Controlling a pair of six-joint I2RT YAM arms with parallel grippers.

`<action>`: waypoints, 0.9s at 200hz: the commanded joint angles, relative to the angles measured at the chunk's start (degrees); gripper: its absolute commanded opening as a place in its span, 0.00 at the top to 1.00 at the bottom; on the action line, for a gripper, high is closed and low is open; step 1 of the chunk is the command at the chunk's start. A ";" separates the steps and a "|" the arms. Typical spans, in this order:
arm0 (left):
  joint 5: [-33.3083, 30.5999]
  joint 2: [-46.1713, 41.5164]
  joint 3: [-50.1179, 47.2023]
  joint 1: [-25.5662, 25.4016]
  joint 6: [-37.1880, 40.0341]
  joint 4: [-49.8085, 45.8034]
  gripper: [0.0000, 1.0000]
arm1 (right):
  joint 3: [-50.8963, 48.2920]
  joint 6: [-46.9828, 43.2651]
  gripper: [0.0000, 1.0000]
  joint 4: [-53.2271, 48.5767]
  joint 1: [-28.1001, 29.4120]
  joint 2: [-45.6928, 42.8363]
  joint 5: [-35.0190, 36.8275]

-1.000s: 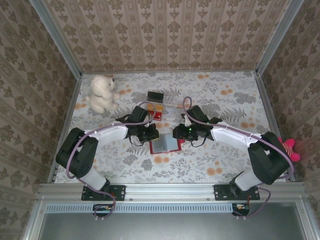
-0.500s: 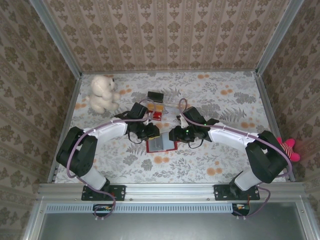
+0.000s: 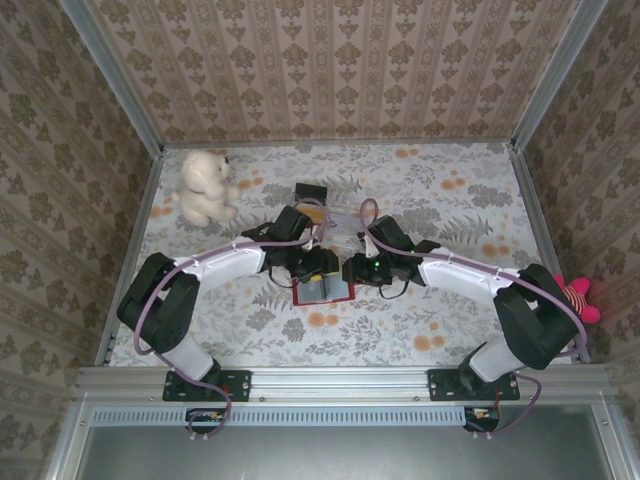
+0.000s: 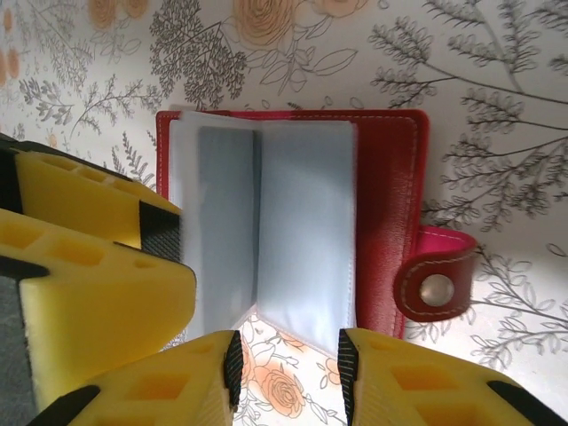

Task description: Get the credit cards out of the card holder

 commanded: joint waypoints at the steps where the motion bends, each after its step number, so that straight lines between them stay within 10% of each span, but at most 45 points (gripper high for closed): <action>1: -0.73 0.78 1.24 -0.54 -3.48 0.83 0.50 | -1.15 0.08 0.63 -1.00 -0.59 -3.95 4.03; 71: -5.01 -5.30 -5.73 4.13 -9.85 4.56 0.41 | 3.70 -4.91 0.61 -5.61 1.28 -2.60 4.38; 180: -4.06 -3.27 -6.86 3.38 -9.26 5.89 0.62 | 11.58 0.65 0.83 -8.04 4.68 12.28 6.03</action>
